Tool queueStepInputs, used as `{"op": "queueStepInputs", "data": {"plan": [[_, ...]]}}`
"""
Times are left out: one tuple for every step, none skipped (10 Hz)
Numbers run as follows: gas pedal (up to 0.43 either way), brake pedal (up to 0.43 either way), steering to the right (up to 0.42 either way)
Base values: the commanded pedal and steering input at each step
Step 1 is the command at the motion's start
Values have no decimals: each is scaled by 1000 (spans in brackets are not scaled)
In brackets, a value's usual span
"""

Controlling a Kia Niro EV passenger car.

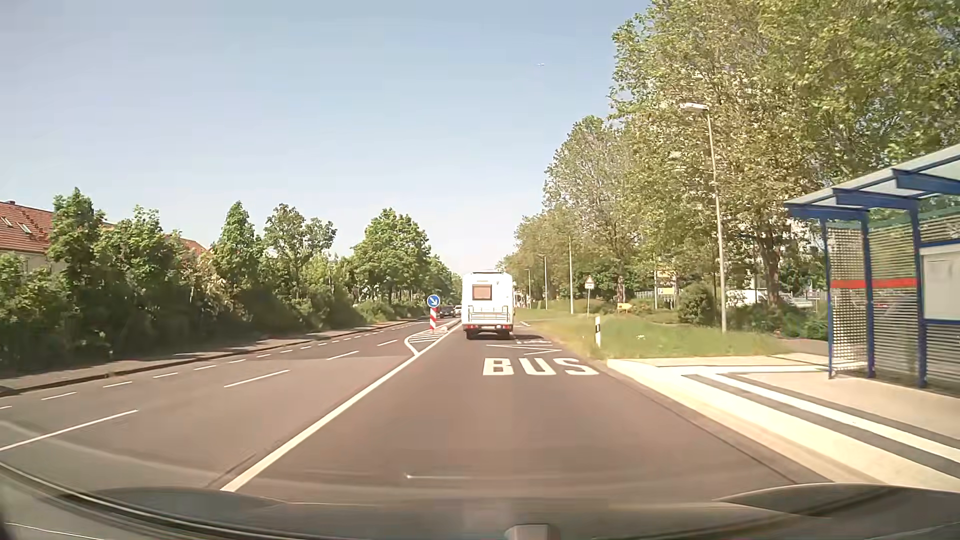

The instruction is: Follow the waypoints while adhering to traffic rules and regulations

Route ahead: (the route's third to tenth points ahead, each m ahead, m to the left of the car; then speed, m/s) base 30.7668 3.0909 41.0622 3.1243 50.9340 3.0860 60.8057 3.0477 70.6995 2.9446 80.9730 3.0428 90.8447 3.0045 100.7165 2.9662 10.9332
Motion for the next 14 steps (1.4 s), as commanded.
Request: {"op": "queueStepInputs", "data": {"plan": [[118,0,4],[118,0,3],[118,0,2],[118,0,1],[118,0,1],[118,0,1],[118,0,0],[118,0,0],[118,0,0],[118,0,0],[118,0,-1],[118,0,-3],[118,0,-4],[118,0,-3]]}}
